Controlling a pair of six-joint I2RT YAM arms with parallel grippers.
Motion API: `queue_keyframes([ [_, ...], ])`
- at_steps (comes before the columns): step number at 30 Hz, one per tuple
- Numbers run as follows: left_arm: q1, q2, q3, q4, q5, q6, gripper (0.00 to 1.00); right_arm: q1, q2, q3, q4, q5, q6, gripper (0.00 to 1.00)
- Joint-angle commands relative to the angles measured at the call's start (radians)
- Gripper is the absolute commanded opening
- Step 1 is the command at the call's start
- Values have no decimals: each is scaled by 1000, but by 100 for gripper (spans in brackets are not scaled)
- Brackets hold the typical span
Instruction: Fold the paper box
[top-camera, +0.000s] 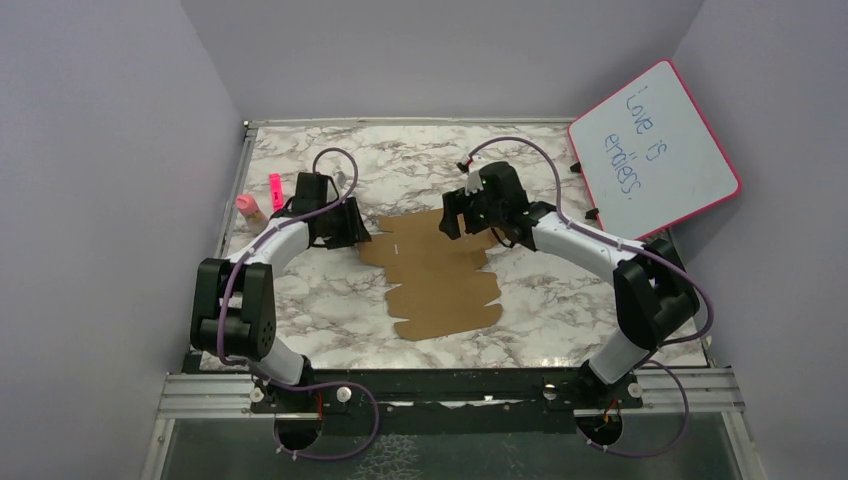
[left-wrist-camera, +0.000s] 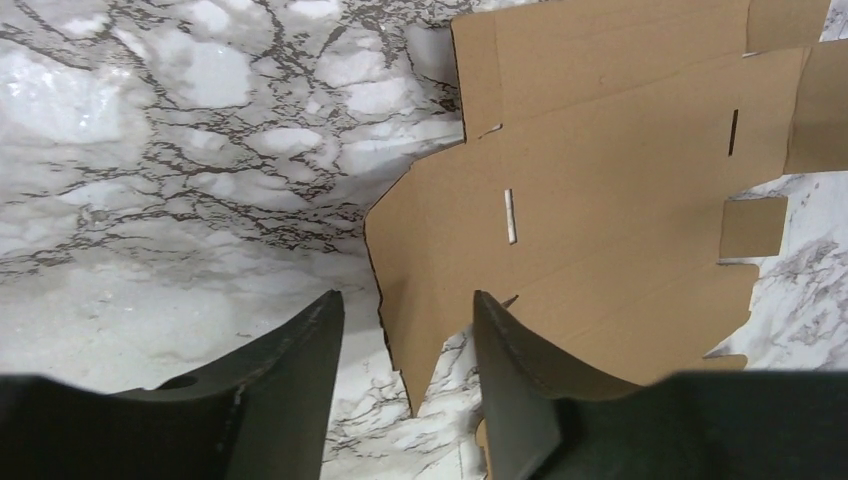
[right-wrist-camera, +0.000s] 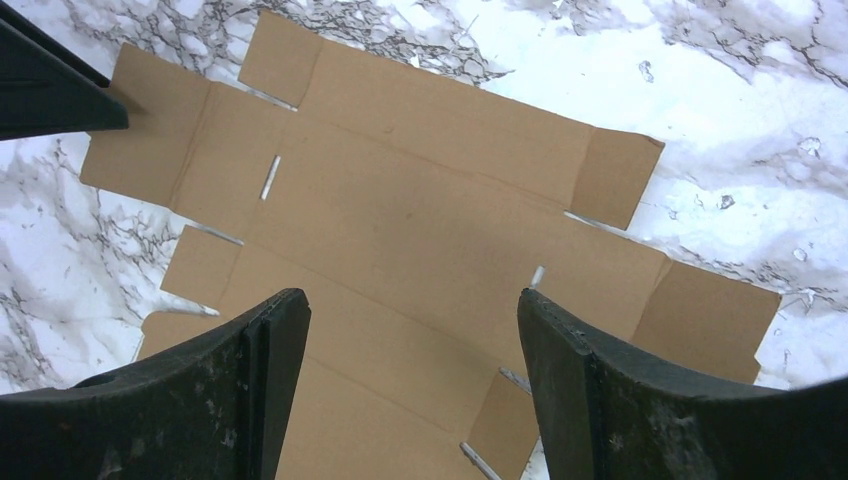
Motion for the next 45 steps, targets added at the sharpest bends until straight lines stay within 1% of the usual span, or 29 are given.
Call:
queue_keyframes([
  [1, 5, 42, 46, -7, 55, 24, 48, 0, 23, 34, 52, -55, -12, 82],
  [5, 6, 73, 43, -6, 75, 23, 40, -1, 29, 34, 61, -56, -18, 82],
  [8, 6, 83, 55, -6, 90, 23, 30, -1, 35, 41, 67, -59, -40, 83],
  [11, 6, 73, 72, -6, 82, 34, 18, -1, 43, 61, 66, -80, -83, 84],
  [13, 5, 65, 85, -11, 74, 50, 8, -3, 50, 79, 56, -80, -110, 87],
  [15, 6, 60, 101, -19, 72, 75, 2, -7, 57, 106, 35, -94, -144, 89],
  [16, 4, 57, 108, -22, 73, 89, 1, -11, 64, 123, 24, -99, -175, 90],
  [18, 5, 46, 118, -24, 80, 113, 1, -22, 74, 154, -3, -150, -250, 92],
  [20, 4, 30, 126, -24, 85, 132, 0, -44, 83, 177, -12, -234, -312, 94],
  [22, 4, 15, 134, -24, 91, 147, 0, -75, 102, 225, -42, -314, -347, 94],
  [24, 3, -2, 140, -24, 93, 157, 0, -96, 128, 281, -85, -362, -368, 94],
  [31, -3, -73, 148, -21, 98, 212, 0, -108, 208, 413, -189, -424, -512, 93],
  [35, -5, -118, 116, -6, 98, 246, 0, -116, 264, 491, -270, -518, -601, 93],
  [38, -5, -153, 86, 14, 109, 257, 0, -118, 326, 562, -338, -558, -646, 91],
  [41, -6, -175, 76, 22, 122, 262, 0, -119, 376, 604, -368, -569, -667, 90],
  [45, -8, -183, 69, 30, 146, 261, 0, -119, 437, 665, -406, -591, -689, 85],
])
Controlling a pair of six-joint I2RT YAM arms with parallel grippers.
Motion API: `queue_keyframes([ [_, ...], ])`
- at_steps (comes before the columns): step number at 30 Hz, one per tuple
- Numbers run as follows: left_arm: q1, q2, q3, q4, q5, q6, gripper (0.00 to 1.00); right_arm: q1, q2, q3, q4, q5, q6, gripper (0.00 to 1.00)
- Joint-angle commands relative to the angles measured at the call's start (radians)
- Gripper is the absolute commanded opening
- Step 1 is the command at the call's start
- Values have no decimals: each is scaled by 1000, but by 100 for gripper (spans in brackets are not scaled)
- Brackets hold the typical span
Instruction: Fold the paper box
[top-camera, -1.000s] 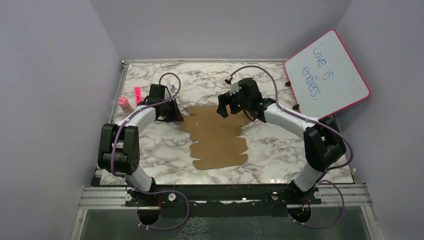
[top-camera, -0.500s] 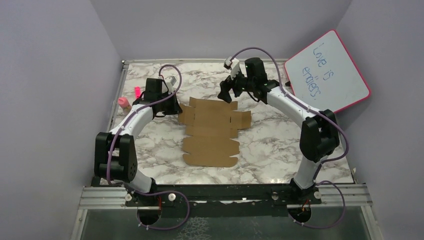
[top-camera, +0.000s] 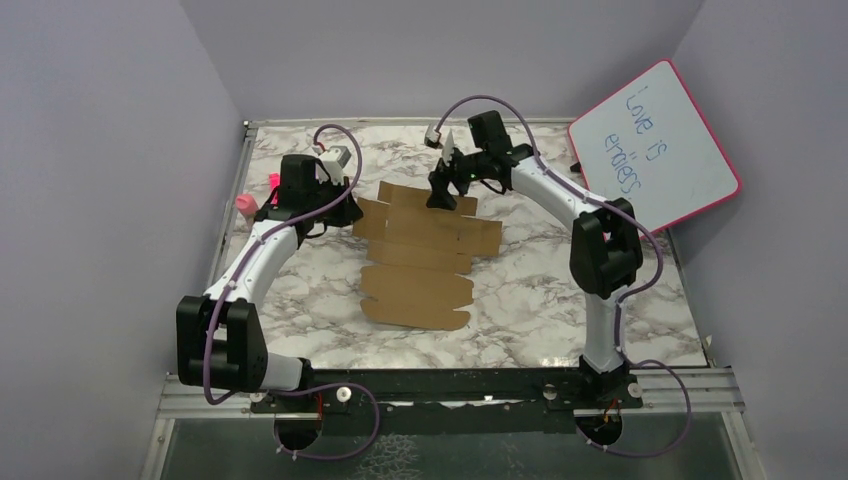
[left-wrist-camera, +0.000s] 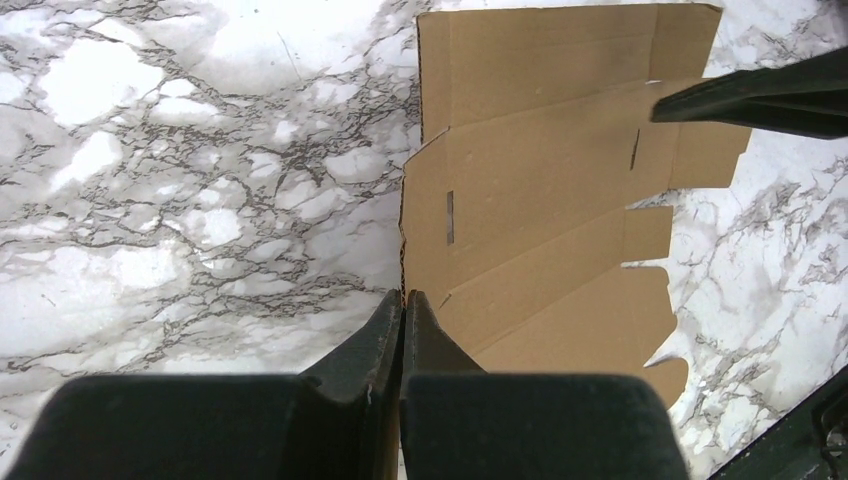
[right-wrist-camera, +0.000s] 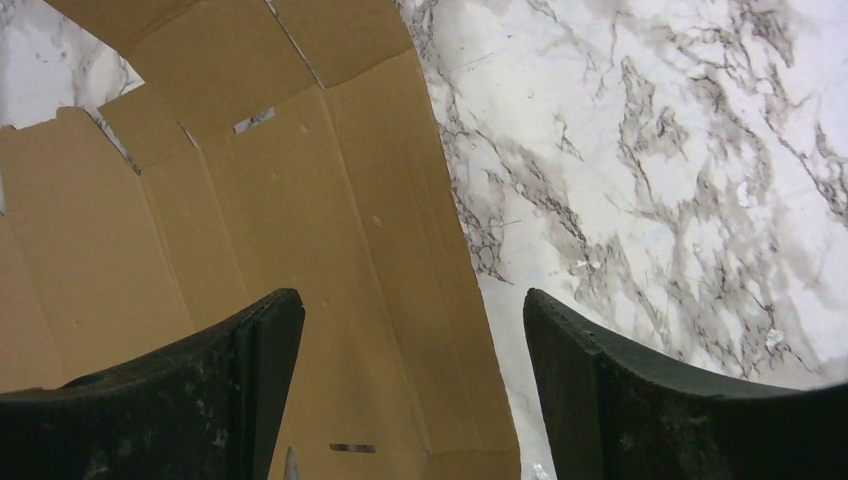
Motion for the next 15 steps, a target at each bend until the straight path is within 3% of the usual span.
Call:
queue_keyframes([
  [1, -8, -31, -19, 38, 55, 25, 0, -3, 68, 80, -93, -70, -60, 85],
  [15, -30, -66, -31, 54, 83, 18, 0, -21, 208, 229, -248, -173, -143, 75],
])
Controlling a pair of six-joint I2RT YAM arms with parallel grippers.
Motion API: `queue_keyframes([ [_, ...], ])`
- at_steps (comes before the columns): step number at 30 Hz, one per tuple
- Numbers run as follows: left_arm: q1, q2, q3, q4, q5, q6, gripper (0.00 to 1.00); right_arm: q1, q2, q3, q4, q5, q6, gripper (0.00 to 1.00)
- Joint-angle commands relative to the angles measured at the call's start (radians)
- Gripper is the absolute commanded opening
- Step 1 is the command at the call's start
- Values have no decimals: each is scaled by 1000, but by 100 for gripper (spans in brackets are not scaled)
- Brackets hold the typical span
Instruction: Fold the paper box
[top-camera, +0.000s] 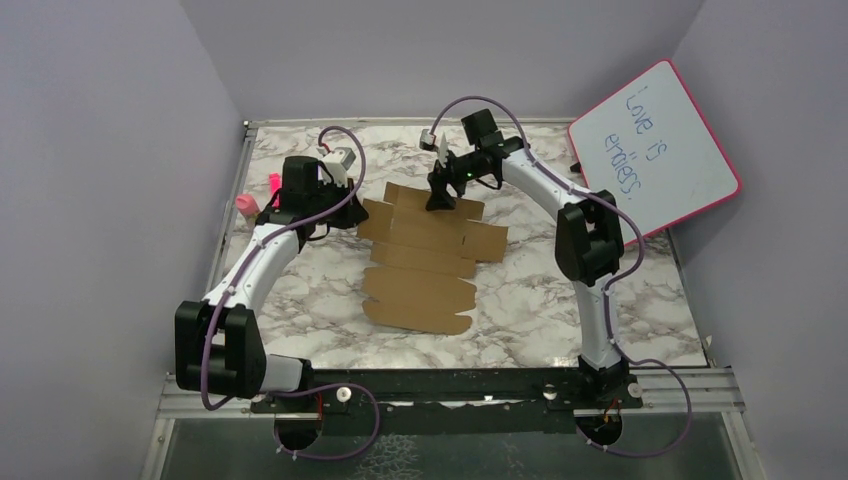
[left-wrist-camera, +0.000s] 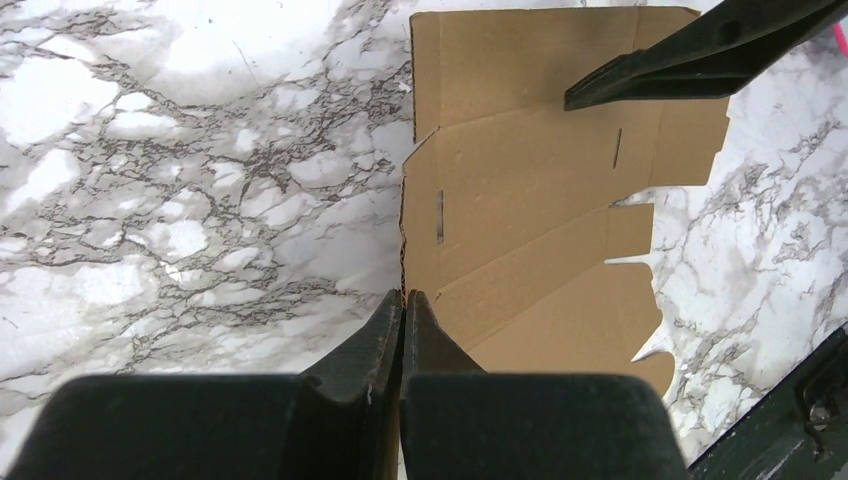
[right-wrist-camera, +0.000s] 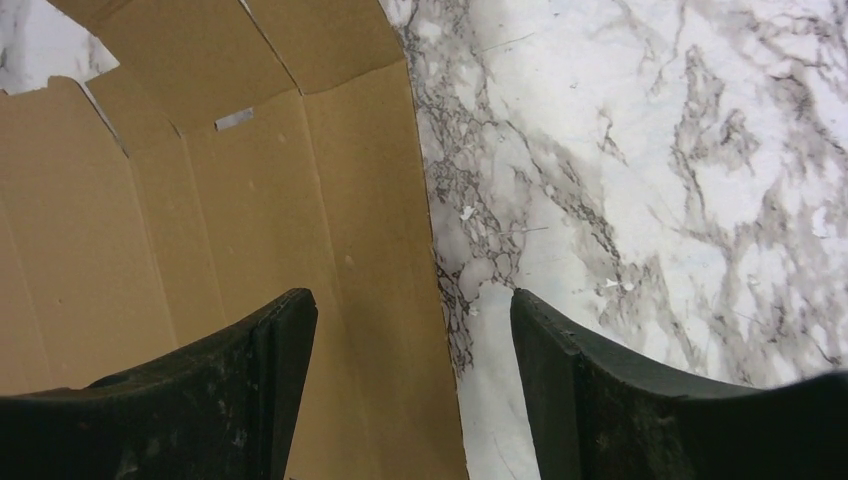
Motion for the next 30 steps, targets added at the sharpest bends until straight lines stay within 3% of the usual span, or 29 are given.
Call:
queue_keyframes([
  [1, -4, -48, -12, 34, 38, 14, 0, -8, 49, 48, -93, -98, -44, 74],
  [8, -6, -58, -14, 34, 34, 11, 0, -9, 71, 91, -153, -134, -46, 53],
  [14, -6, -50, -15, 45, 27, -12, 0, -9, 40, 84, -177, -126, -53, 24],
  [21, -6, 13, -29, 158, 57, -125, 0, -9, -47, 24, -172, -10, -45, 9],
  [30, -6, 62, -77, 250, 25, -279, 10, -9, -193, -147, -60, 81, 2, 6],
])
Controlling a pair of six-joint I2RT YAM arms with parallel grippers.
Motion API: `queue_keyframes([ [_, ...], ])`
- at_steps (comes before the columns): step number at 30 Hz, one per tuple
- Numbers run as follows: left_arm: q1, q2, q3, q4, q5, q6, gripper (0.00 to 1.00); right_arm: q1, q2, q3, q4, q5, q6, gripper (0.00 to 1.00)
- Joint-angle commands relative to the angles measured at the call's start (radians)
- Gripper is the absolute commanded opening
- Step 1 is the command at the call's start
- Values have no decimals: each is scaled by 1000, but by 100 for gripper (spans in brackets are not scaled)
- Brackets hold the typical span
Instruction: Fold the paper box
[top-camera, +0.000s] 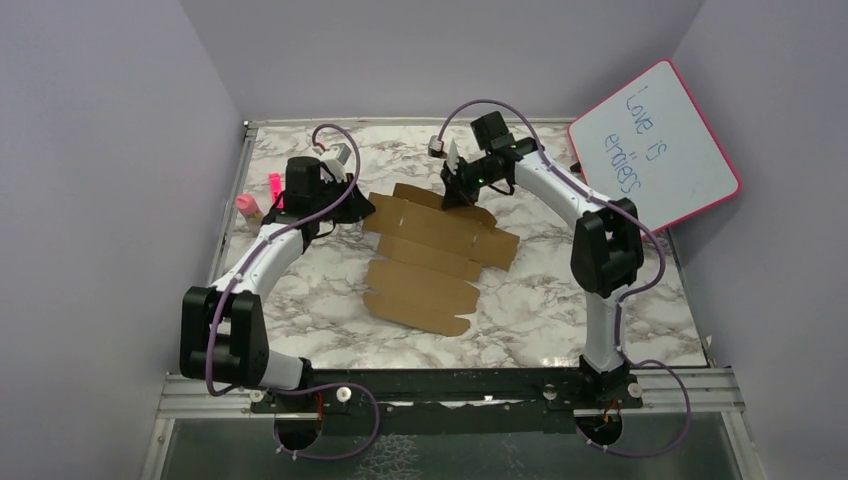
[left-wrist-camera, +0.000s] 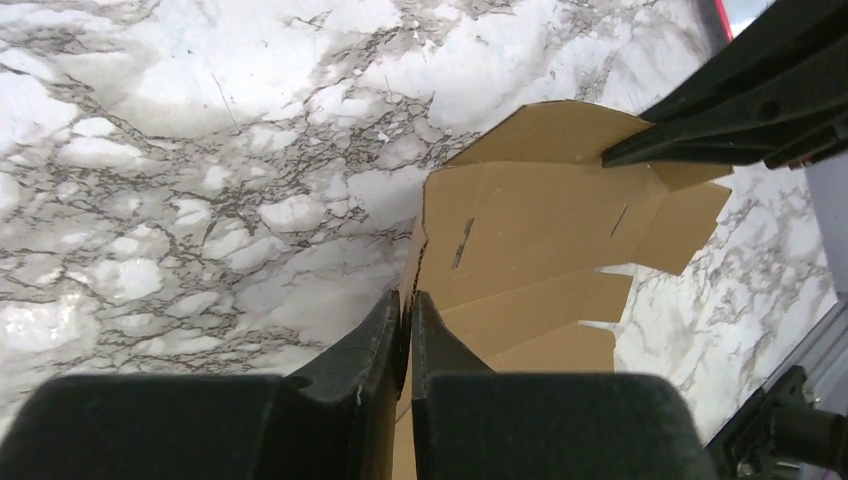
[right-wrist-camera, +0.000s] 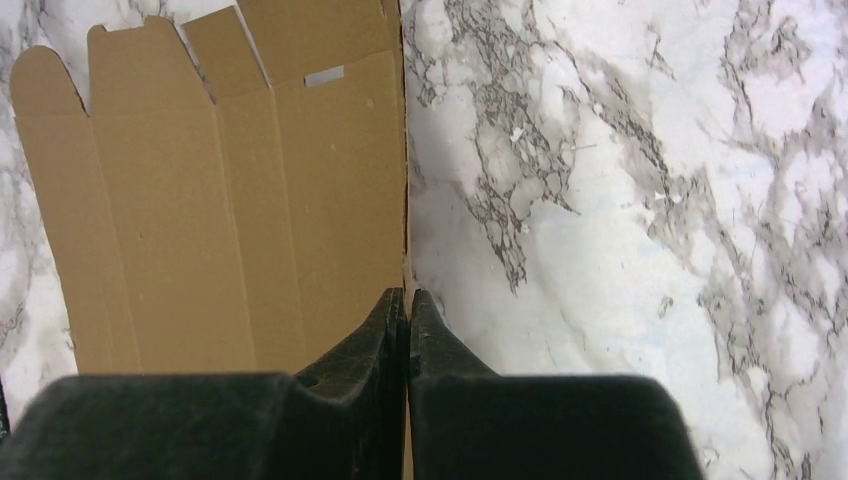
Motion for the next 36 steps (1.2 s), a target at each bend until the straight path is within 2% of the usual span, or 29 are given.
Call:
queue_keyframes([
  [1, -6, 22, -44, 76, -4, -121, 11, -2, -92, -74, 88, 42, 33, 5],
  [9, -6, 60, -82, 105, -67, -237, 27, 1, -173, -197, 139, 47, -22, 4],
  [13, -6, 73, -69, 115, -68, -264, 37, 5, -228, -275, 183, 70, -111, 5],
  [16, -6, 54, -60, 115, -81, -259, 44, 10, -255, -334, 234, 89, -174, 5],
  [21, -6, -1, -31, 74, -150, -214, 54, 16, -254, -328, 264, 140, -200, 5],
  [30, -8, -121, -29, 82, -222, -236, 61, 71, -313, -409, 397, 293, -250, 5],
  [36, -42, -154, -62, 209, -212, -289, 62, 109, -350, -490, 472, 377, -306, 5],
])
